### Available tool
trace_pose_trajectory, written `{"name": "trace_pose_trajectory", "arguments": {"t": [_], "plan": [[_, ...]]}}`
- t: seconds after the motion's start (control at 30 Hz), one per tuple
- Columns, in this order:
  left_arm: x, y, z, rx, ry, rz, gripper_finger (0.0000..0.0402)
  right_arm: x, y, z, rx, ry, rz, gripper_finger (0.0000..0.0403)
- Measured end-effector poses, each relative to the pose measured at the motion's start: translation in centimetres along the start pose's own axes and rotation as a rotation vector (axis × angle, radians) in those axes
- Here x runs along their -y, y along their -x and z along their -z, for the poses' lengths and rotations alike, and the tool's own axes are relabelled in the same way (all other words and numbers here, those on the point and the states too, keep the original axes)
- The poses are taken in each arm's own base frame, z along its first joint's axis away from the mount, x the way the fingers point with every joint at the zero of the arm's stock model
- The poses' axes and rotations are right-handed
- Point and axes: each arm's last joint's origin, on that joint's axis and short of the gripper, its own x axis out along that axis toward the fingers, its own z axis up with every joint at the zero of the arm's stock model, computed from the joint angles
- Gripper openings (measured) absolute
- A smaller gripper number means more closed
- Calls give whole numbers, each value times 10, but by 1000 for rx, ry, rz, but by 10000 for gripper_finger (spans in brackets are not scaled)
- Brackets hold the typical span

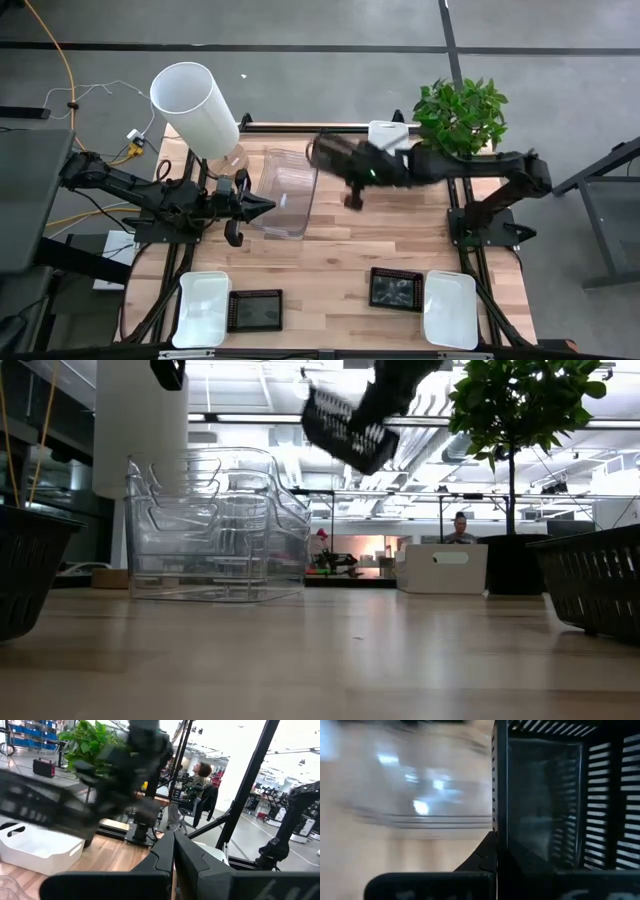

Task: Stack baskets by color
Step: Stack the top black bin on top of the right black bin

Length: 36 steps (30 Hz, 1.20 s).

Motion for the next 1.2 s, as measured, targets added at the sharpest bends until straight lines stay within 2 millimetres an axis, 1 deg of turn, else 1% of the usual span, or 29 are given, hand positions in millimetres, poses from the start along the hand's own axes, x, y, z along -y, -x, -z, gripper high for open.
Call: {"name": "trace_pose_trajectory", "arguments": {"t": [0.13, 0.23, 0.3, 0.4, 0.5, 0.6, 0.73, 0.93, 1.07, 1.2], "plan": [[0, 0, 0, 1, 0, -5, 0, -45, 33, 0, 36, -18, -179, 0], [-1, 0, 0, 7, 0, -28, 0, -79, 52, 10, -28, -56, -289, 0], [-1, 0, 0, 10, 0, -43, 0, -101, 64, 22, -111, -92, -345, 0], [-2, 0, 0, 13, 0, -54, 0, -130, 80, 41, -246, -151, -381, 0], [-2, 0, 0, 13, 0, -54, 0, -151, 96, 63, -392, -197, -360, 0], [-2, 0, 0, 13, 1, -54, 0, -171, 107, 82, -499, -223, -328, 0], [-2, 0, 0, 13, 1, -54, 0, -199, 111, 101, -573, -223, -324, 0], [-2, 0, -1, 18, 0, -75, 0, -231, 100, 127, -658, -145, -283, 0], [-2, 0, -1, 18, 0, -76, 0, -243, 87, 138, -688, -113, -242, 0], [-2, 0, -1, 18, 1, -76, 0, -249, 75, 146, -697, -92, -198, 0]]}}
